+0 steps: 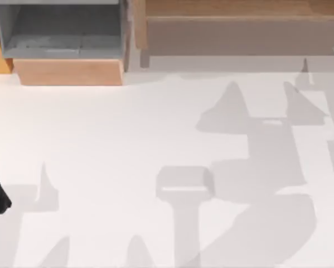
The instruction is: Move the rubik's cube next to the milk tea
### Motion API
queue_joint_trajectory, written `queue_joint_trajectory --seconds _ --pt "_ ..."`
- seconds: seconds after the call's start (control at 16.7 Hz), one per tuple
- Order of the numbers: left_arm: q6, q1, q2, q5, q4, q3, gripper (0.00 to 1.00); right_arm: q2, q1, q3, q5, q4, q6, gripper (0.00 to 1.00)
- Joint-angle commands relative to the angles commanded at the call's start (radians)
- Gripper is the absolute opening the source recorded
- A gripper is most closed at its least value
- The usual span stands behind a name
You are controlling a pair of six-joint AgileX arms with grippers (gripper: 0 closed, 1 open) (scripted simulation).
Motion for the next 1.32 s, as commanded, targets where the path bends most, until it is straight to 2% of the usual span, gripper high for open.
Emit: queue_joint_trajectory --seconds 0.48,0.78,1.32 --pt "0.0 0.0 0.0 0.0 0.0 0.0 1.0 0.149 0.001 0.245 0.006 -0.09 -0.001 1.0" --pt "0.0 0.0 0.0 0.0 0.0 0.0 1.0 0.162 0.001 0.264 0.006 -0.098 -0.001 1.0" --pt "0.0 0.0 0.0 0.0 0.0 0.0 1.0 0.162 0.001 0.264 0.006 -0.098 -0.001 0.32"
